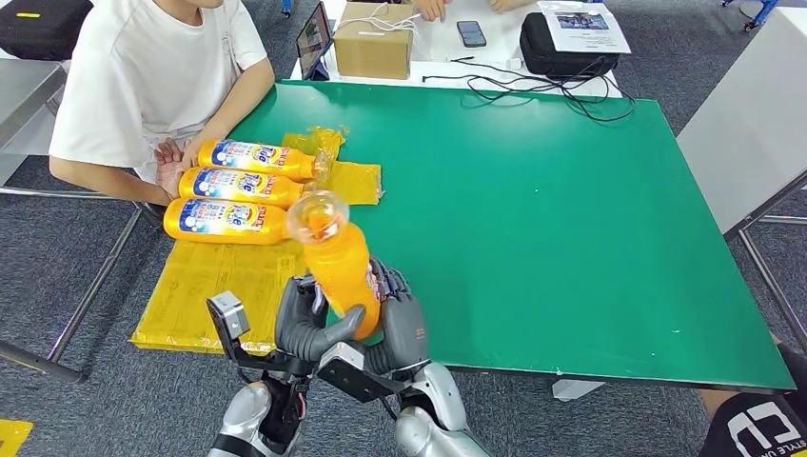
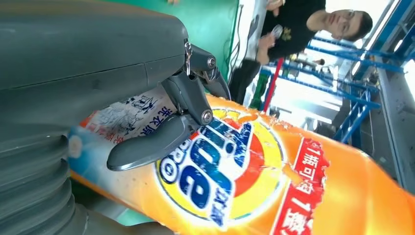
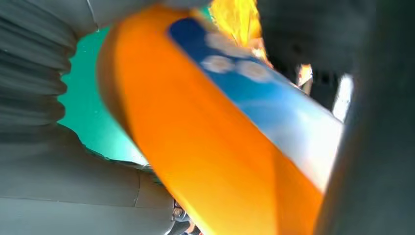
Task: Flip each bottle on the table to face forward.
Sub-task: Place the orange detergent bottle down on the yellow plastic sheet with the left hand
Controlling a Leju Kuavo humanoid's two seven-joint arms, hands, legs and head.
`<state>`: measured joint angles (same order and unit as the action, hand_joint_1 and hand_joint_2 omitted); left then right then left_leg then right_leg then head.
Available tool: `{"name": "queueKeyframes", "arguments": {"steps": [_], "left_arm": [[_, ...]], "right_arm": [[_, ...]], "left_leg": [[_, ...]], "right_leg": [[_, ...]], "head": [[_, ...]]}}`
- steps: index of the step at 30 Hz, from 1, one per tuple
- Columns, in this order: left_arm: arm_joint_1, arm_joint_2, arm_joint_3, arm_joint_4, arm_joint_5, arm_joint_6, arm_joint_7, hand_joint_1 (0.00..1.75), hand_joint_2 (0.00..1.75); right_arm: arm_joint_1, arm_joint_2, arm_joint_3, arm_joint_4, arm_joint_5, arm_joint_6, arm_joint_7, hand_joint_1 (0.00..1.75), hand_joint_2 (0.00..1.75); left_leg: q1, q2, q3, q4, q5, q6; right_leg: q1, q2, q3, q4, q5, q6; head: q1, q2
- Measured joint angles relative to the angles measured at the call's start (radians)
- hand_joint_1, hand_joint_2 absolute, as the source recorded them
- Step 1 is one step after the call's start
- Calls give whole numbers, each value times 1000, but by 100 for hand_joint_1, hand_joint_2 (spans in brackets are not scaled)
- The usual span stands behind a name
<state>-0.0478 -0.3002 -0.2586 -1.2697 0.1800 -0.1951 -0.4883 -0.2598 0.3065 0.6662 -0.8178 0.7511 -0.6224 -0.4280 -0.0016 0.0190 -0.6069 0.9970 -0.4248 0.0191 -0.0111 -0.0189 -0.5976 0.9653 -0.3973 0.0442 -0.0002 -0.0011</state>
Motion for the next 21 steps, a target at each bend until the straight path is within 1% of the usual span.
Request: {"name": "queueKeyframes", "arguments": {"steps": [1, 2, 5, 9, 14, 17, 21], "left_arm": [[-8, 0, 1, -1, -20, 30, -2, 166, 175], [-19, 0, 3, 0, -41, 61, -4, 174, 175], [-69, 3, 20, 16, -66, 122, -4, 175, 175], [-121, 9, 49, 41, -66, 135, -10, 175, 175], [-150, 11, 68, 49, -84, 149, -16, 175, 175], [-160, 18, 71, 53, -154, 208, -21, 175, 175], [-186, 46, 83, 80, -278, 299, -17, 175, 175]], "right_arm": [[-1, 0, 1, 5, 2, -4, -2, 0, 0], [-1, 0, 2, 10, 3, -9, -5, 0, 0], [-3, 1, 5, 22, -7, -39, -22, 0, 0], [-5, 1, 6, 34, -30, -68, -50, 0, 0], [-6, 2, 6, 46, -35, -71, -61, 0, 0], [-6, 2, 4, 50, -36, -72, -68, 0, 0], [-4, 2, -3, 51, -47, -72, -78, 0, 0]], "left_leg": [[0, 0, 0, 0, 0, 0], [0, 0, 0, 0, 0, 0], [0, 0, 0, 0, 0, 0], [0, 0, 0, 0, 1, 0], [0, -1, -1, 0, 1, 0], [0, -1, -1, 0, 1, 0], [0, -1, -1, 0, 1, 0]], "right_leg": [[0, 0, 0, 0, 0, 0], [0, 0, 0, 0, 0, 0], [0, 0, 0, 0, 0, 0], [0, 0, 0, 0, 0, 0], [0, 0, 0, 1, 0, 0], [0, 0, 0, 1, 0, 0], [0, 0, 0, 1, 0, 0]], "head": [[0, 0], [0, 0], [0, 0], [0, 0], [0, 0], [0, 0], [0, 0]]}}
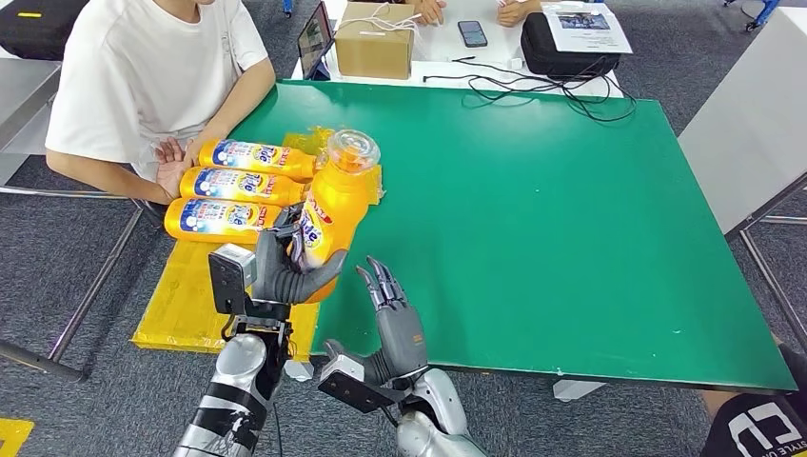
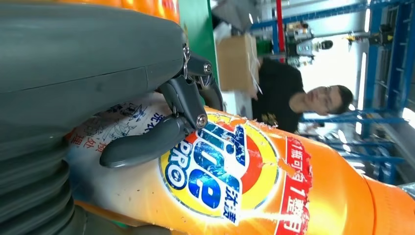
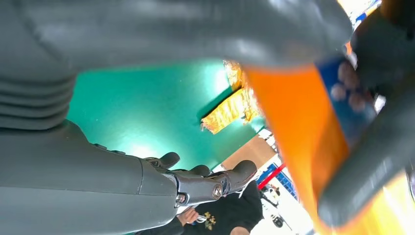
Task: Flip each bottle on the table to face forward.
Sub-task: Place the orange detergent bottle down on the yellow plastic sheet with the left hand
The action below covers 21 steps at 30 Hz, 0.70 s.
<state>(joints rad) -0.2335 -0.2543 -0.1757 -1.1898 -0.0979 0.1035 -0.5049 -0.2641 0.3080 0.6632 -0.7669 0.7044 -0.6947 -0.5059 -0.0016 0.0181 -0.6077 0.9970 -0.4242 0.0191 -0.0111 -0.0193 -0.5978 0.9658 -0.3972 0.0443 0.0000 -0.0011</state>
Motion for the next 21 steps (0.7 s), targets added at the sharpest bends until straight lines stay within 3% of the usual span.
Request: {"name": "queueKeyframes", "arguments": {"steps": [5, 21], "left_arm": [[-34, 66, 17, 64, -201, 84, 18, 175, 175], [-12, 323, 101, 224, -595, 60, -68, 175, 175]], "right_arm": [[5, -1, -18, -3, -14, 7, -11, 0, 0], [26, -3, -53, -11, -44, 74, -70, 0, 0]], "left_leg": [[0, 1, 1, 0, 0, 0], [0, 1, 0, 0, 0, 0]], "right_leg": [[0, 0, 0, 0, 0, 0], [0, 1, -1, 1, 0, -1]], "head": [[0, 0], [0, 0]]}}
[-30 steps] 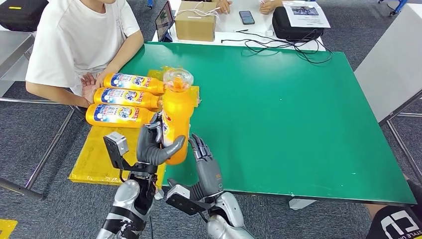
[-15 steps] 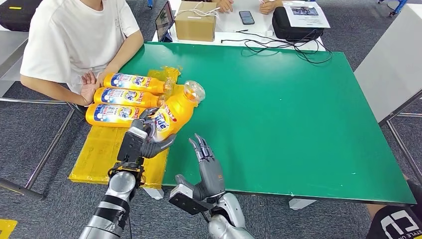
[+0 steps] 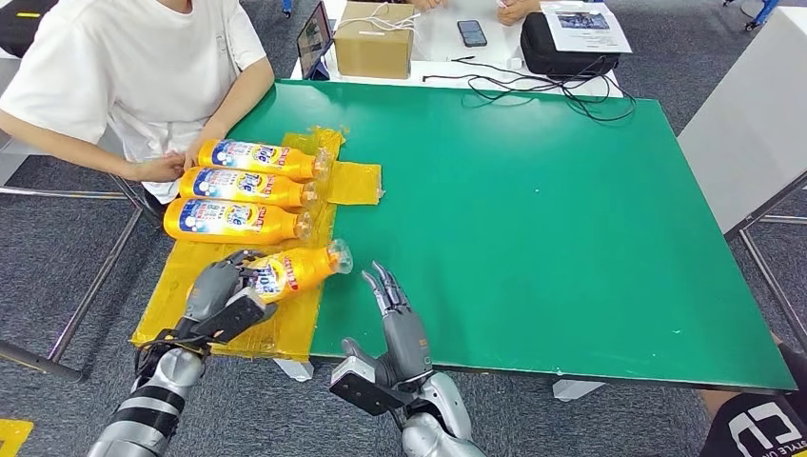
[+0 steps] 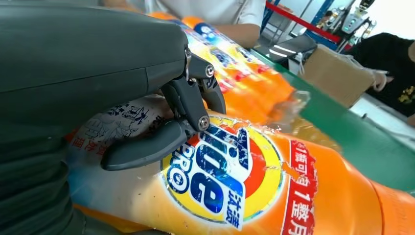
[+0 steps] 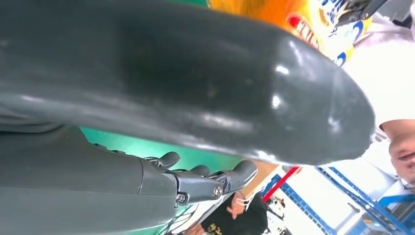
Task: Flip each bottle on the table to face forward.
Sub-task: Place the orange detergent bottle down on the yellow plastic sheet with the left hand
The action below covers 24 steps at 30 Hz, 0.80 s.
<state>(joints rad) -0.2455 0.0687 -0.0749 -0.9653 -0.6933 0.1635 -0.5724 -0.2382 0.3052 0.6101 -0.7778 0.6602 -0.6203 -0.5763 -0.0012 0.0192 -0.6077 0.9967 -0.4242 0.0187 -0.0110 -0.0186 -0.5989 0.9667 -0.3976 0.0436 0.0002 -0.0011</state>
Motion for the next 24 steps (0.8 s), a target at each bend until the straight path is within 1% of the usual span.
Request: {"name": "queueKeyframes", "arguments": {"steps": [4, 8, 9, 10, 12, 13, 14, 16, 17, 20, 21, 24], "left_arm": [[-5, 26, 8, 35, -60, -15, -17, 170, 175], [-23, 31, 3, 76, -122, -2, -18, 162, 175], [-32, 30, -2, 92, -143, 9, -13, 157, 175], [-44, 29, -8, 113, -168, 28, -2, 133, 175], [-74, 25, -23, 165, -220, 79, 37, 71, 175], [-89, 22, -30, 192, -243, 105, 59, 44, 175], [-105, 18, -38, 219, -265, 127, 82, 35, 175], [-132, 11, -54, 265, -298, 153, 117, 35, 175], [-144, 9, -61, 285, -309, 161, 127, 29, 175], [-167, 4, -72, 326, -320, 167, 134, 3, 175], [-173, 3, -74, 336, -321, 164, 134, 0, 175], [-187, 2, -78, 358, -321, 148, 129, 0, 175]], "right_arm": [[0, 0, -3, 0, 0, 16, -11, 0, 0], [0, 1, -4, 0, 1, 26, -18, 0, 0], [0, 1, -3, 0, 1, 29, -19, 0, 0], [0, 2, -3, 1, 1, 31, -20, 0, 0], [0, 2, -3, 1, 1, 33, -19, 0, 0], [-1, 2, -3, 1, 1, 33, -18, 0, 0], [-1, 2, -3, 2, 1, 33, -17, 0, 0], [-1, 2, -2, 3, 1, 32, -16, 0, 0], [-1, 2, -2, 4, 1, 32, -16, 0, 0], [-1, 3, -2, 6, 1, 32, -16, 0, 0], [-1, 3, -2, 6, 1, 32, -16, 0, 0], [-1, 3, -2, 7, 0, 32, -17, 0, 0]], "left_leg": [[0, 0, 1, 0, 0, 0], [0, -1, 4, 0, 0, 0], [0, -1, 5, 0, 0, 0], [0, -1, 5, 0, 0, 0], [0, -1, 6, 0, 1, -1], [0, -1, 6, 0, 1, -2], [0, -2, 6, 0, 2, -2], [0, -3, 7, 0, 3, -3], [0, -3, 7, 0, 3, -3], [0, -3, 8, 0, 3, -3], [0, -4, 8, 0, 3, -3], [0, -4, 9, 0, 3, -3]], "right_leg": [[0, 0, 2, 0, 0, 0], [0, 0, 4, 0, 0, 0], [0, 0, 5, 0, 0, 0], [0, 0, 5, 0, 0, 0], [0, 0, 5, 0, 0, -1], [0, 0, 5, 1, 0, -1], [0, 0, 5, 1, 0, -1], [0, 0, 6, 2, 1, -1], [0, 0, 6, 3, 1, -1], [0, -1, 7, 3, 1, -1], [0, -1, 7, 3, 1, -1], [0, -1, 8, 3, 1, -1]], "head": [[0, 0], [0, 0], [0, 0], [0, 0], [0, 0], [0, 0], [0, 0], [0, 0], [0, 0], [0, 0], [0, 0], [0, 0]]}}
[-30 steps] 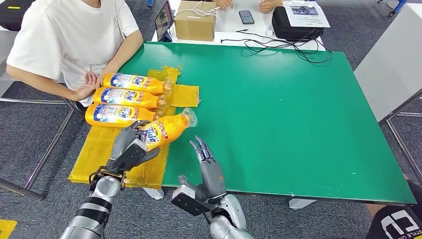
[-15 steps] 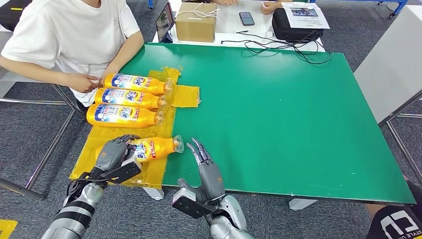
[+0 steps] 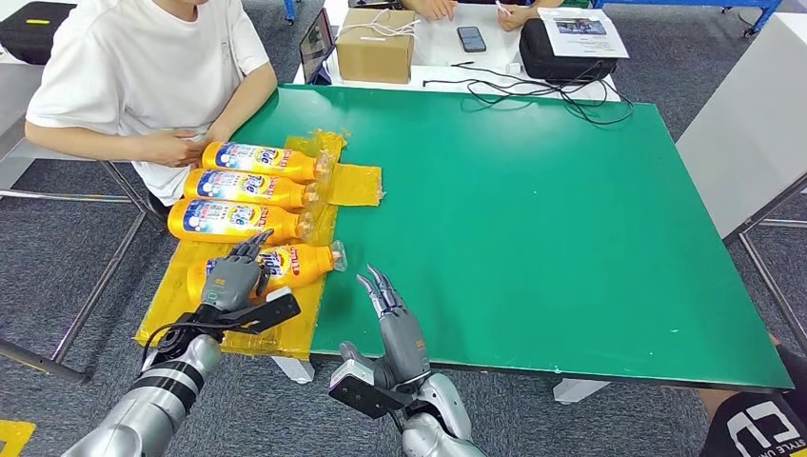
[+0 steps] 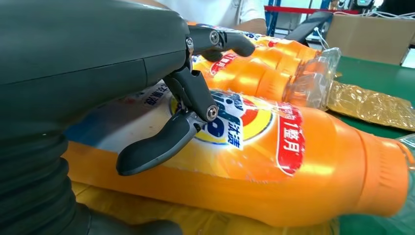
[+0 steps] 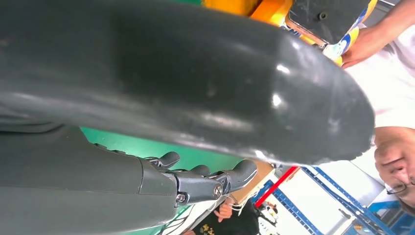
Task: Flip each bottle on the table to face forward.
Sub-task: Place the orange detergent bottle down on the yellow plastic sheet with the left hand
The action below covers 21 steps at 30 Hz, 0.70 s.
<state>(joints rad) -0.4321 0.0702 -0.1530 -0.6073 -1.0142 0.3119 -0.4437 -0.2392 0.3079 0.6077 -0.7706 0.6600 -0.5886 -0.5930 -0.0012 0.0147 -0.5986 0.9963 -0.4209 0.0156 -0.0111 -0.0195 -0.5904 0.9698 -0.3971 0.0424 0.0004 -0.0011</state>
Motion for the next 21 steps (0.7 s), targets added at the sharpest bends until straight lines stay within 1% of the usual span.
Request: {"name": "queueKeyframes", "arguments": {"steps": [4, 12, 15, 17, 21], "left_arm": [[-9, 0, -6, 15, 1, -3, -7, 0, 175], [-7, 9, -5, 15, 61, -47, -64, 0, 175], [4, 11, 12, -2, 130, -87, -118, 0, 175], [26, 9, 33, -32, 201, -115, -161, 0, 175], [70, -7, 75, -95, 297, -133, -202, 0, 175]], "right_arm": [[0, 0, 0, 5, -5, 0, -6, 0, 0], [-1, 0, 0, 15, -17, 0, -20, 0, 0], [-1, 1, 0, 19, -21, 0, -26, 0, 0], [-1, 1, 0, 22, -24, -1, -32, 0, 0], [-1, 1, 0, 26, -28, -3, -34, 0, 0]], "left_leg": [[0, 0, 1, 0, 0, 0], [0, -1, 1, 0, 1, 0], [0, -1, 0, 0, 1, 0], [0, 0, 0, 0, 1, 0], [0, 0, -1, 0, 1, 0]], "right_leg": [[0, 0, 1, 0, 0, 0], [0, -1, 1, 0, 0, 0], [0, -1, 1, 0, 0, 0], [0, 0, 0, 0, 0, 0], [0, 0, -2, 0, 0, 0]], "head": [[0, 0], [0, 0], [0, 0], [0, 0], [0, 0]]}}
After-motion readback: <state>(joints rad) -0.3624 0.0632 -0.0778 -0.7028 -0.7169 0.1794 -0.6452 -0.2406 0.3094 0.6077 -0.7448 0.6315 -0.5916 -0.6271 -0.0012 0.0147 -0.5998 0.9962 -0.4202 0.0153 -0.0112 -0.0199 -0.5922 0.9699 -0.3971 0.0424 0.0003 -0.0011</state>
